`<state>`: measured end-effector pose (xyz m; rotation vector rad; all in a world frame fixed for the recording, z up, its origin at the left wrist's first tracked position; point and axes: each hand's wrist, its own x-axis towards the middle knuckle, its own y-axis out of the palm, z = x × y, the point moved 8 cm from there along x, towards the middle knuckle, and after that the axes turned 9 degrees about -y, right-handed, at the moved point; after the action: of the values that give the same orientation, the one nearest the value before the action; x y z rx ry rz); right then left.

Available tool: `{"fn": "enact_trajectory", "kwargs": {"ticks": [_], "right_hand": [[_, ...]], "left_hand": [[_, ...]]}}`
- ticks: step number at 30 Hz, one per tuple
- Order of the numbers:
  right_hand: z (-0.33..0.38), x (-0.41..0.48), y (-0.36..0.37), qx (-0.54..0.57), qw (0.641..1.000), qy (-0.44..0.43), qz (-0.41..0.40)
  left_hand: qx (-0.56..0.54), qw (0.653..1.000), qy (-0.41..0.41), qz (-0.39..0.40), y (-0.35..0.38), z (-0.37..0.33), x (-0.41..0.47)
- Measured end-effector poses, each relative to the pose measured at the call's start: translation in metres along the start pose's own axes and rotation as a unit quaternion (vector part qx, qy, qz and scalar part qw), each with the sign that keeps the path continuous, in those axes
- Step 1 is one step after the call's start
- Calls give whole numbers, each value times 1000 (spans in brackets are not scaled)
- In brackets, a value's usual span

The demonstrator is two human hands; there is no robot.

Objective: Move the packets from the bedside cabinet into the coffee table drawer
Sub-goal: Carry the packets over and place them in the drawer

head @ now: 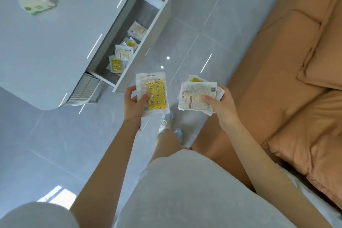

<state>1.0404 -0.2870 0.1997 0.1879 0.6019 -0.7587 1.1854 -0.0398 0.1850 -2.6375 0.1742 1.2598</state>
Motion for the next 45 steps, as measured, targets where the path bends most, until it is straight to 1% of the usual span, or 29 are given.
{"fn": "enact_trajectory", "kwargs": {"ticks": [6,10,12,15,21,25,29,33,36,39,42,45], "right_hand": [[54,90,35,-20,999,-10,44],[87,148,62,-39,997,14,62],[104,174,81,-40,996,21,77],[137,210,115,-48,994,11,93],[177,272,185,-102,984,7,145],[181,314,238,-150,969,20,197],[166,360,290,-204,945,31,252],[134,403,338,-250,925,36,284],[94,438,368,-271,917,29,290],[46,471,392,-287,910,28,298],[-6,500,413,-309,899,22,309],[-49,528,430,-324,895,22,307]], "left_hand": [[-36,999,-11,-24,4,-52,57],[-49,998,-24,-35,9,-90,98],[-59,997,-28,-39,12,-108,117],[-80,994,-37,-64,15,-132,143],[-143,980,-84,-113,10,-155,189],[-217,961,-124,-121,2,-151,224],[-274,939,-149,-144,-7,-145,263],[-310,918,-186,-164,-16,-121,310],[-346,899,-208,-167,-12,-90,350],[-366,883,-223,-190,-10,-54,390],[-361,876,-223,-229,-16,-22,429],[-344,868,-217,-285,-37,10,464]]}}
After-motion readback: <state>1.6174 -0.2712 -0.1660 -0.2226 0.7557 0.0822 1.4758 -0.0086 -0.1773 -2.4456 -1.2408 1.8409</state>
